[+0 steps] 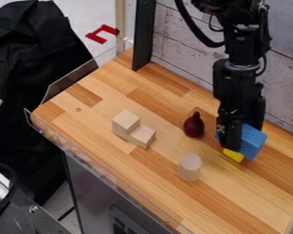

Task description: Take the blue rectangle and put it on top of the yellow square

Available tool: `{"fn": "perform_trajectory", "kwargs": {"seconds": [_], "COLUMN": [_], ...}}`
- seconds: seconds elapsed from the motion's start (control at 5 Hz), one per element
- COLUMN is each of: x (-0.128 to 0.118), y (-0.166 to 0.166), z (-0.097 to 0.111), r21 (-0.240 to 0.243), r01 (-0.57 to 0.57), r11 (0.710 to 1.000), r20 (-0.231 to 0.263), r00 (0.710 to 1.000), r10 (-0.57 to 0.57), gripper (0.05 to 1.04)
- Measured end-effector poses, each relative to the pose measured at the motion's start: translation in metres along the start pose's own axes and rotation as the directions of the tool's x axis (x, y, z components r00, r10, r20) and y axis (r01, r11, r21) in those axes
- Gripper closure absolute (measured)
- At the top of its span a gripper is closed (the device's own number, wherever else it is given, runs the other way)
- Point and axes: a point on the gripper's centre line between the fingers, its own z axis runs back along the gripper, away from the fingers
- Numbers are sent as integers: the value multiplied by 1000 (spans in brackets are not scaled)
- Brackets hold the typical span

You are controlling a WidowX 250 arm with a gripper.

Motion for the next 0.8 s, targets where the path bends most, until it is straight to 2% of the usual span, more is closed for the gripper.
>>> {"fn": "perform_trajectory", "kwargs": {"seconds": [0.4,0.6,0.8], "x": [-5,-9,3], "y": [-2,-14,-7], "z": [6,61,93], "r21": [-23,-161,-201], "r01": [10,28,25], "r11": [1000,987,979], "r20": [-18,-2,29], "r00": [1000,1000,999], "r10": [-11,-29,-20], "gripper": [83,83,83]}}
